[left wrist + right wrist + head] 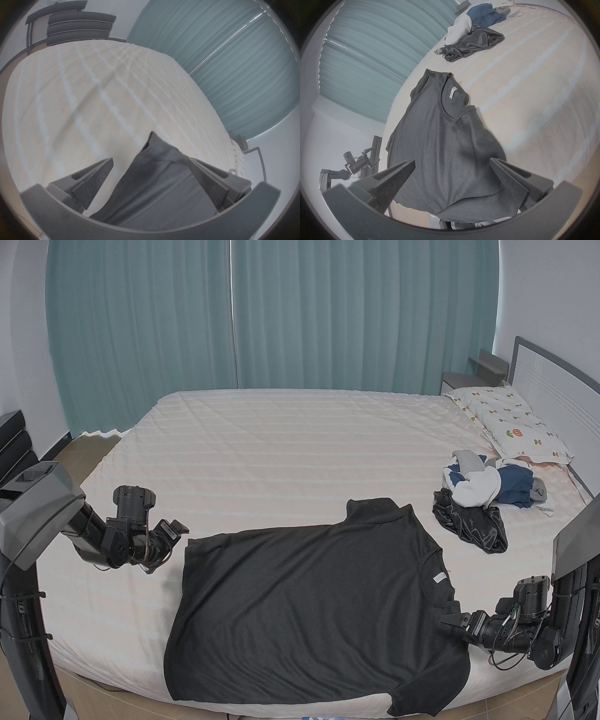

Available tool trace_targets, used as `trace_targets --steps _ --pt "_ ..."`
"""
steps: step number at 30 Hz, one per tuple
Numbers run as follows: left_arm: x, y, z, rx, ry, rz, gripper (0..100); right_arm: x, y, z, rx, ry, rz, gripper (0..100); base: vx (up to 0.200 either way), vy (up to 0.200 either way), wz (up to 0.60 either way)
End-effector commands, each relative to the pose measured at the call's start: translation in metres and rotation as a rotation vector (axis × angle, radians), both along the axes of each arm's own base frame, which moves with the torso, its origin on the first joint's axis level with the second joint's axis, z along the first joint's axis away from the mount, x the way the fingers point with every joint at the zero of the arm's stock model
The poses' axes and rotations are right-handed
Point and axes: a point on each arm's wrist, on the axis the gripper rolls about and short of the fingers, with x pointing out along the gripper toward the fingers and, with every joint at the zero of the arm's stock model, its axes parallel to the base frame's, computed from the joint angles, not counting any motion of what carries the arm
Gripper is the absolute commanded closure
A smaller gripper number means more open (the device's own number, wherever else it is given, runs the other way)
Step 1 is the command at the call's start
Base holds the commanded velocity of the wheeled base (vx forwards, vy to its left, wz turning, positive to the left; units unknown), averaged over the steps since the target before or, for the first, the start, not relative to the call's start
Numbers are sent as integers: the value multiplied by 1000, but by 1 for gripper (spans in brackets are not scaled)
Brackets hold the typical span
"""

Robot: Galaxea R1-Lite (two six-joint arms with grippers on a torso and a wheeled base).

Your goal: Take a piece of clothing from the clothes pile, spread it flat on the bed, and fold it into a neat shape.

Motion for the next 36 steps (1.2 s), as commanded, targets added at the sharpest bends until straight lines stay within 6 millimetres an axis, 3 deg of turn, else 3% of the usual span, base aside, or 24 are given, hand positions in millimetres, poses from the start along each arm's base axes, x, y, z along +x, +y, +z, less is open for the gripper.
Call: trace_targets --steps 1,6,12,35,36 --pt "50 0 -38 0 27 0 0 -1 2 -2 6 12 1 0 0 0 0" --pt "87 0 -41 1 -3 2 0 -1 2 -4 5 24 1 0 0 0 0" --pt "104 3 -43 -3 -21 4 0 -1 2 -5 5 26 1 0 0 0 0" --pt "106 1 -52 -48 -11 -67 0 1 2 -9 6 15 -1 0 0 0 0" --pt "107 1 -53 -46 -10 -69 100 0 2 -10 5 22 -1 0 0 0 0"
